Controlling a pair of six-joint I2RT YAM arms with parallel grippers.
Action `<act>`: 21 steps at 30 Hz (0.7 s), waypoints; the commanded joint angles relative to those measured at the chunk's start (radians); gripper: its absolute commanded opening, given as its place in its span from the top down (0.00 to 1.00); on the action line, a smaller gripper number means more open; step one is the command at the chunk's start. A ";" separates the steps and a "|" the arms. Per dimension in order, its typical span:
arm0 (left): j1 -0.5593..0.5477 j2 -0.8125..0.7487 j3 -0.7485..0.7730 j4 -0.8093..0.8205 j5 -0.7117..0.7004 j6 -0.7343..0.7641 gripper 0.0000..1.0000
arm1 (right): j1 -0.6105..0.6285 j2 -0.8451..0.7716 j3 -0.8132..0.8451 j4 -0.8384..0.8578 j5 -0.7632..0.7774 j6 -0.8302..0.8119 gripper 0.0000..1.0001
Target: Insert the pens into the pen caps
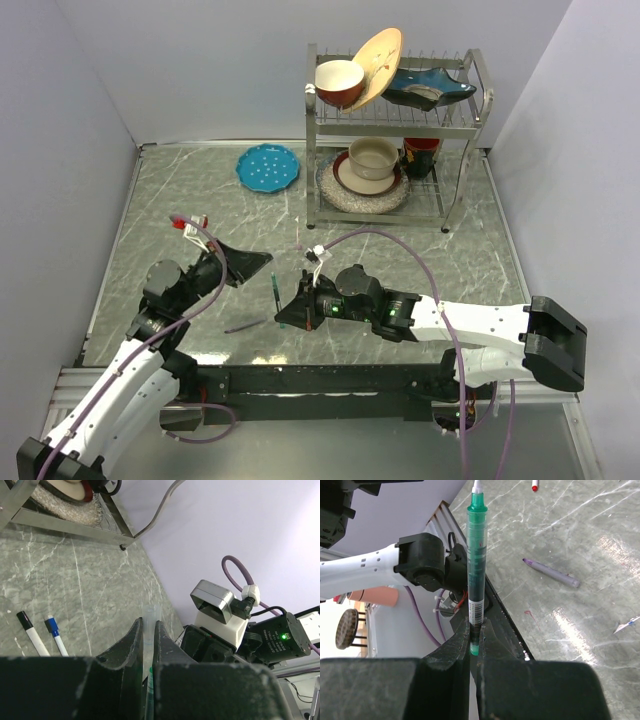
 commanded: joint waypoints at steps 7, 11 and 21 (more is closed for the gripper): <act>-0.003 -0.036 0.025 0.006 0.019 0.002 0.99 | 0.006 0.000 0.027 0.039 0.004 -0.008 1.00; -0.003 -0.033 0.031 0.001 0.018 -0.004 0.99 | 0.006 0.006 0.030 0.040 0.001 -0.003 1.00; -0.003 -0.051 0.028 -0.019 0.014 0.004 0.99 | 0.005 0.007 0.035 0.033 0.010 -0.005 1.00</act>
